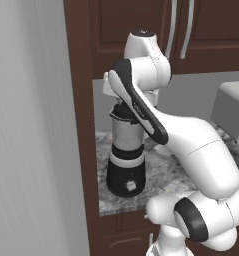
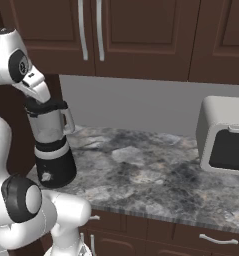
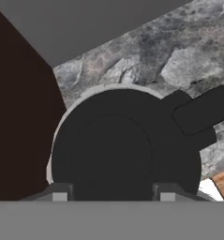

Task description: Close the lid blender by securely placing the lid on top.

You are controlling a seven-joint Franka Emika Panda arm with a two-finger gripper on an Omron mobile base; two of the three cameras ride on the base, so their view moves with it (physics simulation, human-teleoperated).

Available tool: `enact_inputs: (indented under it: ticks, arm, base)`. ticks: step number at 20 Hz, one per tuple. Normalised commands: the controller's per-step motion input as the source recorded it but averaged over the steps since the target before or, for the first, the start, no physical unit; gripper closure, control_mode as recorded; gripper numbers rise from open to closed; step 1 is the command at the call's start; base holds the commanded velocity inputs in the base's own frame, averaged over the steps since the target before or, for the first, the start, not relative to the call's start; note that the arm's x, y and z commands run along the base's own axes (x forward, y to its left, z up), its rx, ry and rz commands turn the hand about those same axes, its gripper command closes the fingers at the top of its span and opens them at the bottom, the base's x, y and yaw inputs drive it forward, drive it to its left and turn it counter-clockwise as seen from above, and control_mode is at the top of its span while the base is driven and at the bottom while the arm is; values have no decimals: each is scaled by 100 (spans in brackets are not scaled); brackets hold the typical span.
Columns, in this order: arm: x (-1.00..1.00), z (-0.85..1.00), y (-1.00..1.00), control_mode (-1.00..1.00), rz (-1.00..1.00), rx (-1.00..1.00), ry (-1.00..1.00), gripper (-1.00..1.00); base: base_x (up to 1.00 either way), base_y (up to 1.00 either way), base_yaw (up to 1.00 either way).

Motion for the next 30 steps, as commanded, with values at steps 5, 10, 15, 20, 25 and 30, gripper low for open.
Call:
enact_inputs:
  ticks: [5,10,15,20,25,30]
  arm:
    - [0,0,0,-100,2,12,-17,-100]
    - [-29,0,-7,-100,3,9,-14,-100]
    - [-61,8,-11,-100,0,4,-15,-100]
    - [-66,17,-5,-100,0,0,-11,-100]
    - [-61,18,-9,-100,0,0,-7,-100]
    - [-66,19,-34,-100,0,0,-5,-100]
  base:
    - [0,0,0]
    - [0,0,0]
    - [0,0,0]
    - [0,0,0]
    - [0,0,0]
    - [0,0,0]
